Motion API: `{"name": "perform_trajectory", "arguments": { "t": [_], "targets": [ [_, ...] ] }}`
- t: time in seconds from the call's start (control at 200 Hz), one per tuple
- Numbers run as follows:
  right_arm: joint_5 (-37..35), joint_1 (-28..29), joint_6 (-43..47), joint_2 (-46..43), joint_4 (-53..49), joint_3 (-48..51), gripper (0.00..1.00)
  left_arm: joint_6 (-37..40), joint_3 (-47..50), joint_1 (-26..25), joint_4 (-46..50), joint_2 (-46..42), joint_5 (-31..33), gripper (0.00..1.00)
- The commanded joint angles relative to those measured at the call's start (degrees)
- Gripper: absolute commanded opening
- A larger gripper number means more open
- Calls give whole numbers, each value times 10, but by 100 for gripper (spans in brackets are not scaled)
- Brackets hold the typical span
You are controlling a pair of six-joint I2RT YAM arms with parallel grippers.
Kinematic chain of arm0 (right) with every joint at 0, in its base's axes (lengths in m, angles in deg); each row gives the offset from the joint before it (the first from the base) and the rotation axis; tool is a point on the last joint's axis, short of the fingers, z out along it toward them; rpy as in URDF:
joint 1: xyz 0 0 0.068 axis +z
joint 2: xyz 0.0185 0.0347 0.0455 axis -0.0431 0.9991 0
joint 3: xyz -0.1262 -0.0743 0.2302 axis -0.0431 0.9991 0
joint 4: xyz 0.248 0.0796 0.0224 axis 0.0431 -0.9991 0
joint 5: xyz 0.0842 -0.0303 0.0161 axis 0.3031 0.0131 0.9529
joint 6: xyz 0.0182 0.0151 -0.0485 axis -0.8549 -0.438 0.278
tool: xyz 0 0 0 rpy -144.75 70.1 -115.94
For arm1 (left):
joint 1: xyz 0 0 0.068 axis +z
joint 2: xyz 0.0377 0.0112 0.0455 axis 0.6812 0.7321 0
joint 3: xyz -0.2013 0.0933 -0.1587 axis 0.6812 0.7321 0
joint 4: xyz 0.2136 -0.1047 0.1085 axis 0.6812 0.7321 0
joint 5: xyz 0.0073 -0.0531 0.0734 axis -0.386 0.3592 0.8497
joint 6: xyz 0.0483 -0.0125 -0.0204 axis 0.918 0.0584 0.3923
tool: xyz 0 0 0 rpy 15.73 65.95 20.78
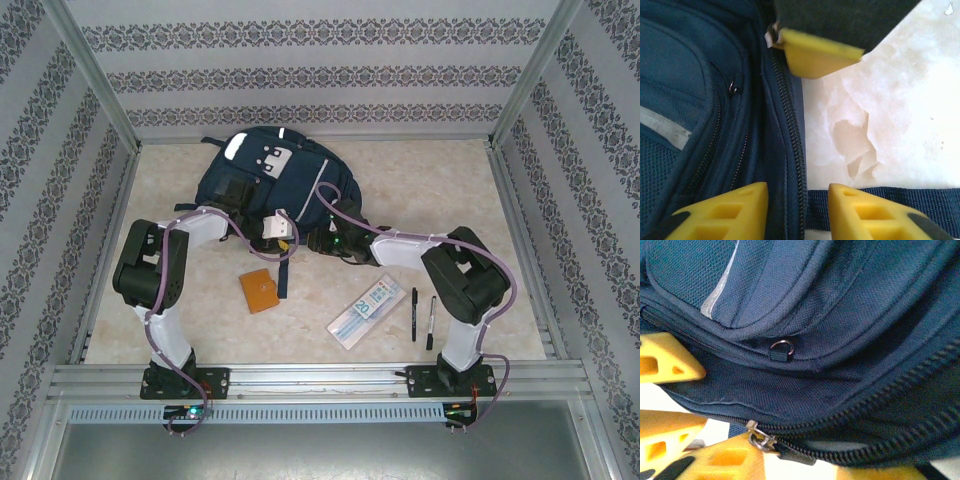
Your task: Pack books, pencil case, and school supplies into a backpack
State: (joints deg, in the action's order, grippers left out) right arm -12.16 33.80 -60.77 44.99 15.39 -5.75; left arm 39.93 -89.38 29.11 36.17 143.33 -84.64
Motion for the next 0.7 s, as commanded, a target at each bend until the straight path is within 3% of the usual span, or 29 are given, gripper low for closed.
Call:
{"name": "perform_trajectory", "arguments": {
  "t": [0.0, 0.105, 0.275, 0.535, 0.695],
  "targets": [
    [17, 6, 35, 22, 4, -28, 26, 11, -17, -6, 13, 12, -5, 25],
    [29, 5, 38, 24, 3, -35, 19, 30, -19, -6, 23, 12, -7, 7],
    [28, 2, 50, 18, -21, -40, 0, 51, -21, -5, 37, 11, 1, 6],
    [34, -40, 88, -45, -109, -2, 0, 64, -34, -5, 65, 9, 45, 2],
    [0, -72, 183, -86, -173, 21, 0, 96, -35, -3, 86, 3, 18, 2]
  ]
}}
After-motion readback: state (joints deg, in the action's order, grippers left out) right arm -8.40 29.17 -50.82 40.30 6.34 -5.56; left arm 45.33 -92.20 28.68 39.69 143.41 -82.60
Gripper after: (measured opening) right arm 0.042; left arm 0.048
